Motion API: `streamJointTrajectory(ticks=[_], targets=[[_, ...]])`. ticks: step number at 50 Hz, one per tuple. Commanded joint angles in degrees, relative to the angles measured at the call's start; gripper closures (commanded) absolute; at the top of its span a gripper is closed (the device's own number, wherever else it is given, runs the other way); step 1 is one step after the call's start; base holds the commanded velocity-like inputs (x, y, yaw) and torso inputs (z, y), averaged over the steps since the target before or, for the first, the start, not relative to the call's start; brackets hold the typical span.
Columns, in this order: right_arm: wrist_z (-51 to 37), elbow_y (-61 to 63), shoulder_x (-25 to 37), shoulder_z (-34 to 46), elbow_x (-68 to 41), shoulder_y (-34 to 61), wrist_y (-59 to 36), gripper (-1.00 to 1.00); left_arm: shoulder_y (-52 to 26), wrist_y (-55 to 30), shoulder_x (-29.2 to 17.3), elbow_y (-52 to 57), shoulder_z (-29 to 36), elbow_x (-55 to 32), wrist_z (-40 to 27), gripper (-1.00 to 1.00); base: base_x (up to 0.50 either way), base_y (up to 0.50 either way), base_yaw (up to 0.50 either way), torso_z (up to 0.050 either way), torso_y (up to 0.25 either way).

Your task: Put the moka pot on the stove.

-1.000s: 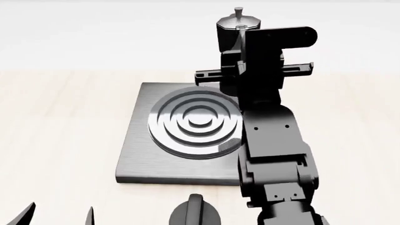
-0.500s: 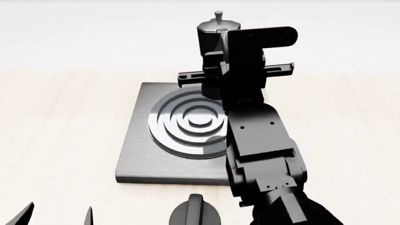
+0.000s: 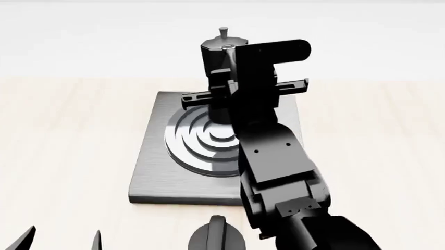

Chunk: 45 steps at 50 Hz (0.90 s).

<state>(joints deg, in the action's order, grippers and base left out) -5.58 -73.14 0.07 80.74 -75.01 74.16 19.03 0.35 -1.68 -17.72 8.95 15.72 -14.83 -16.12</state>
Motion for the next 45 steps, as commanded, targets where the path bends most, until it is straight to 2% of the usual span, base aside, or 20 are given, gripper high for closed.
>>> streamJointTrajectory(ticks=[1, 45], targets=[[0.0, 2.25, -0.06, 5.59, -3.86, -0.27, 0.94, 1.0, 0.45, 0.22, -0.35, 1.32, -0.3, -0.14, -0.14, -1.0, 0.0, 0.0, 0.0, 0.0, 0.0], [1.12, 1.39, -0.06, 7.14, -6.91, -3.54, 1.22, 1.0, 0.16, 0.33, -0.84, 1.08, 0.32, -0.48, -0.81, -1.0, 0.0, 0.0, 0.0, 0.0, 0.001]])
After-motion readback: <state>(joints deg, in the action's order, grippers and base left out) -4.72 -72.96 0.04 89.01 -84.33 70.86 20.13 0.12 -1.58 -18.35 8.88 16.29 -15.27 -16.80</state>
